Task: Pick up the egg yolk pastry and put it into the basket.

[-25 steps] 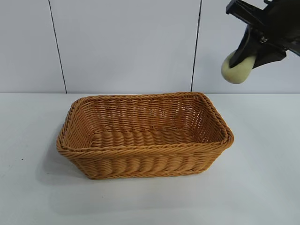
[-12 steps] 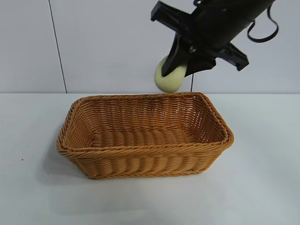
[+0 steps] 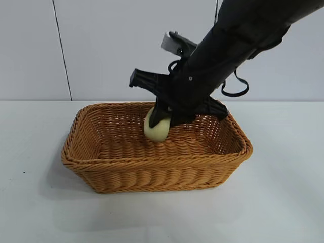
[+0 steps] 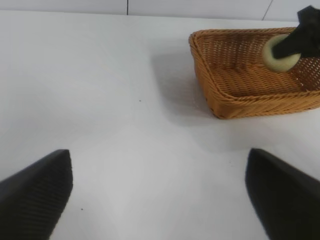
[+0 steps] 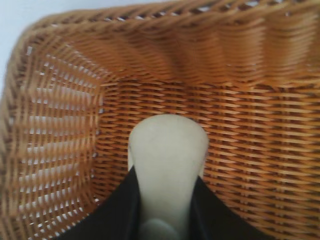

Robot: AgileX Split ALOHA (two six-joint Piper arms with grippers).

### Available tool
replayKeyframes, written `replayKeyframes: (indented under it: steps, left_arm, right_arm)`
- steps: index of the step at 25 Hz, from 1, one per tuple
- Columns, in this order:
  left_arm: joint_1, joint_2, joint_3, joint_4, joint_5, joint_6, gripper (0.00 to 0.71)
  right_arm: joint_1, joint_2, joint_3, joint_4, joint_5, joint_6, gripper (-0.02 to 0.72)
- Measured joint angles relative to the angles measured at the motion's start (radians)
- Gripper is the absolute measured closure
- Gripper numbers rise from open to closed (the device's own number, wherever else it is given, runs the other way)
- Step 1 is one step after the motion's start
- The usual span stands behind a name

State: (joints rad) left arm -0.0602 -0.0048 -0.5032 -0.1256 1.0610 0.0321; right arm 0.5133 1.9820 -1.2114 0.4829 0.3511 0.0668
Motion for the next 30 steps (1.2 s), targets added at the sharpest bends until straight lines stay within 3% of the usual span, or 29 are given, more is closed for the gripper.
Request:
replayKeyframes:
  steps: [4,6,11,14,19,27,30]
  left_arm:
    - [0.000,0.000,0.000,0.000,0.000,0.000,0.021]
    - [0.000,0.000,0.000,0.000,0.000,0.000,0.021]
    - [0.000,0.000,0.000,0.000,0.000,0.000,0.021]
    - [0.000,0.000,0.000,0.000,0.000,0.000,0.021]
    - [0.000,0.000,0.000,0.000,0.000,0.000,0.021]
    - [0.000,0.000,0.000,0.000,0.000,0.000,0.021]
    - [0.000,0.000,0.000,0.000,0.000,0.000,0.021]
  right_arm:
    - [0.000,0.013,0.000,0.001,-0.020,0.002,0.507]
    - [0.000,0.013,0.000,0.001,-0.029,0.002,0.426]
    - [0.000,0.013,0.000,0.004,-0.018,0.002,0.108]
    - [0.000,0.013,-0.016,-0.003,0.034,0.002,0.032]
    - [0.000,0.013,-0.153,-0.094,0.237,0.008,0.011]
    - [0.000,0.011,-0.465,-0.424,0.684,0.109,0.010]
    - [0.000,0.011,-0.550,-0.520,0.819,0.129,0.010]
